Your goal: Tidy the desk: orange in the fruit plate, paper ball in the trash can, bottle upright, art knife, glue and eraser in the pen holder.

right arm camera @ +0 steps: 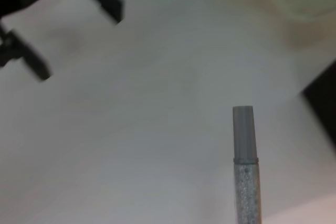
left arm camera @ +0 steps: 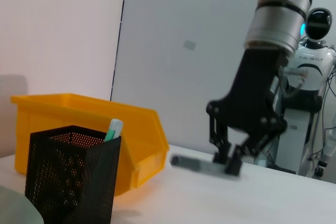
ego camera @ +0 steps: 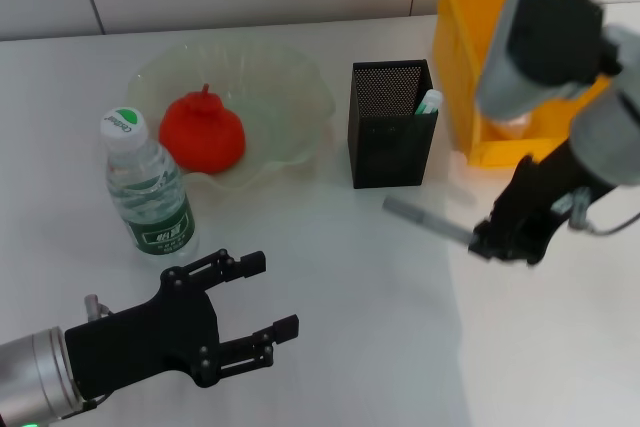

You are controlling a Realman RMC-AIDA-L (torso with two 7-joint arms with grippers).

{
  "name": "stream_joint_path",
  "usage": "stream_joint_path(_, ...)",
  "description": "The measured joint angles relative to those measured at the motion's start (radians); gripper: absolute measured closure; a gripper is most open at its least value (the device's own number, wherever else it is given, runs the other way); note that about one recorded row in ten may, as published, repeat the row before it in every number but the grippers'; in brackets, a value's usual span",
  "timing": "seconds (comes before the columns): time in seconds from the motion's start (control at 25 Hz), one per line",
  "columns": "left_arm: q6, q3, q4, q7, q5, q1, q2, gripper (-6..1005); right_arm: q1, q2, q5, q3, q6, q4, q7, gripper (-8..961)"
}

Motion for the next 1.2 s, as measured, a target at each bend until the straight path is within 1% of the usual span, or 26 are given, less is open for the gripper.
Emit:
stream_joint_path(0.04,0.0,0.0,0.001,0.0,0.0,0.0,0.0,206,0.0,0.0,0.0,0.0,0.0,0.0,0.0,814)
stream_joint_path(0.16,0.0,0.0,0.002,0.0,-0.003,-0.004,-0.001,206,0.016,-0.002,0.001,0.099,-0.028,-0.066,-0.036,815)
stream_joint_path(0.2,0.001,0.0,0.003,0.0,-0.003,-0.01,-0.002,206,0.026,-0.004,-0.018,0.139,-0.041,-0.117,-0.06,815)
stream_joint_path(0.24,0.001,0.0,0.003,0.0,-0.003,-0.01,-0.002,206,0.026,-0.004,-0.018,0.139,-0.041,-0.117,-0.06,815)
stream_joint_path(0.36,0.004,0.003,0.0,-0.002,-0.004,-0.026,-0.002,206,0.047,-0.005,-0.086,0.161,-0.048,-0.197,-0.113,816)
stream_joint_path(0.4,0.005,0.003,-0.003,-0.005,-0.004,-0.034,-0.003,206,0.065,-0.005,-0.145,0.161,-0.045,-0.225,-0.157,816)
stream_joint_path(0.44,0.005,0.003,-0.003,-0.005,-0.004,-0.034,-0.003,206,0.065,-0.005,-0.145,0.161,-0.045,-0.225,-0.157,817)
stream_joint_path(0.52,0.007,0.003,-0.004,-0.007,-0.004,-0.043,-0.005,206,0.083,-0.005,-0.203,0.157,-0.031,-0.235,-0.218,817)
stream_joint_path(0.56,0.008,0.002,-0.004,-0.008,-0.004,-0.046,-0.006,206,0.088,-0.005,-0.228,0.153,-0.019,-0.238,-0.245,817)
stream_joint_path(0.6,0.009,0.001,-0.005,-0.009,-0.004,-0.05,-0.007,206,0.089,-0.004,-0.286,0.13,0.019,-0.249,-0.302,818)
stream_joint_path(0.68,0.01,0.001,-0.004,-0.009,-0.004,-0.05,-0.007,206,0.086,-0.002,-0.31,0.114,0.041,-0.257,-0.325,818)
stream_joint_path(0.8,0.015,0.0,0.002,-0.01,-0.005,-0.051,-0.008,206,0.077,0.0,-0.331,0.089,0.086,-0.29,-0.404,819)
stream_joint_path(0.92,0.02,0.0,0.004,-0.008,-0.006,-0.052,-0.008,206,0.077,0.0,-0.333,0.088,0.09,-0.309,-0.451,819)
stream_joint_path(1.0,0.027,0.0,0.006,-0.002,-0.006,-0.052,-0.007,207,0.077,0.0,-0.333,0.086,0.092,-0.332,-0.544,820)
stream_joint_path(1.04,0.03,0.0,0.01,-0.001,-0.006,-0.051,-0.006,207,0.077,0.0,-0.333,0.086,0.092,-0.332,-0.544,820)
stream_joint_path(1.16,0.033,0.0,0.013,0.0,-0.006,-0.049,-0.005,207,0.07,0.002,-0.334,0.085,0.106,-0.348,-0.645,821)
stream_joint_path(1.2,0.041,0.0,0.019,0.0,-0.006,-0.042,-0.003,207,0.057,0.003,-0.335,0.082,0.128,-0.354,-0.718,821)
